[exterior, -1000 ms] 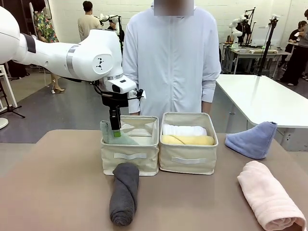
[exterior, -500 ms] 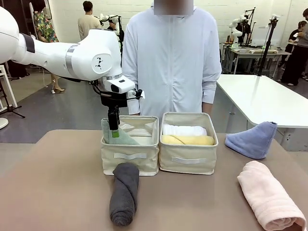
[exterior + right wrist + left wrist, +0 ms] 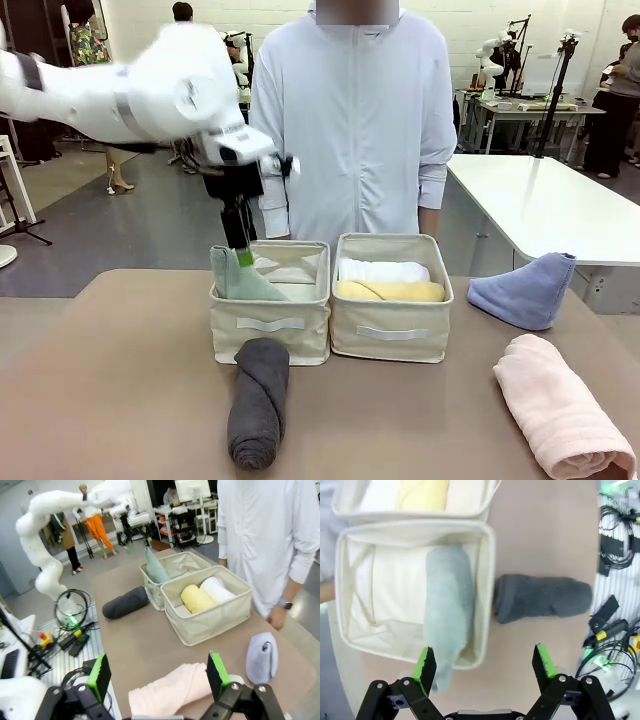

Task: Sort the towels based on their folding style.
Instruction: Pick up one triangle-folded towel and place it in the left Fabric basket.

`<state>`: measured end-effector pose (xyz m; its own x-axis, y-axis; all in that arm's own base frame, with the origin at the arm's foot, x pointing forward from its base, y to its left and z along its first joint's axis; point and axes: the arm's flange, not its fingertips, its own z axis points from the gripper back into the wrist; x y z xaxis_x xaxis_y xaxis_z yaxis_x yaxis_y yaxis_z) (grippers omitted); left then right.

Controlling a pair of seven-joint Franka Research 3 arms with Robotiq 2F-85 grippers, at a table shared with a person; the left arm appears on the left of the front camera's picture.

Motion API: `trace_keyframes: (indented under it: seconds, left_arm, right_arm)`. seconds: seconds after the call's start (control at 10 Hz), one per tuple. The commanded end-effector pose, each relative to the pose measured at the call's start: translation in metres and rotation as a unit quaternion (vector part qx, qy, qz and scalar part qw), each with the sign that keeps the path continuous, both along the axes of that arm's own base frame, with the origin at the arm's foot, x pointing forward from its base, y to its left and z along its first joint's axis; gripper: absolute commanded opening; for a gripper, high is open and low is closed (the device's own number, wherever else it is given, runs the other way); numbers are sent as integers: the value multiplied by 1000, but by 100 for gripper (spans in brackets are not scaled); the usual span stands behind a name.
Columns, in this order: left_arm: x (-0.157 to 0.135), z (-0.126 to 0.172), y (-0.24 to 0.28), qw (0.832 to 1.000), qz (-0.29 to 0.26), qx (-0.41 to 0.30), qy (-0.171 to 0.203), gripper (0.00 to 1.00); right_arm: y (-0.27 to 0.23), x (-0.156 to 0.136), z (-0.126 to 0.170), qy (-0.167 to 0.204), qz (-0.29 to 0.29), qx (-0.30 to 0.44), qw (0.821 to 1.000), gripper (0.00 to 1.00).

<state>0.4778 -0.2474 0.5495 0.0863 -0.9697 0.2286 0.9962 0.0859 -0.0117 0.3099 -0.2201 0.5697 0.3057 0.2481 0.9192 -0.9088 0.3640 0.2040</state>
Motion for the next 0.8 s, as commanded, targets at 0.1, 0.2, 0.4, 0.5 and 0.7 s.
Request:
trace_keyframes:
  seconds: [0.1,0.2,0.4,0.5,0.7]
  left_arm:
    - [-107,93,134,994,-33,-95,-32,100]
    - [-126,108,176,992,-29,-118,-45,100]
    - [-129,123,255,982,-16,-185,-40,100]
    - [-118,124,297,969,-6,-245,-39,100]
    - [-86,116,363,939,17,-343,-18,100]
  right_arm:
    - [-1,1,2,-14,2,11,1000,100]
    - [-1,1,2,-14,2,11,1000,100]
    - [-1,1,2,-14,2,11,1000,100]
    - [-1,1,2,-14,2,11,1000,100]
    - [-1,1,2,-14,2,11,1000,100]
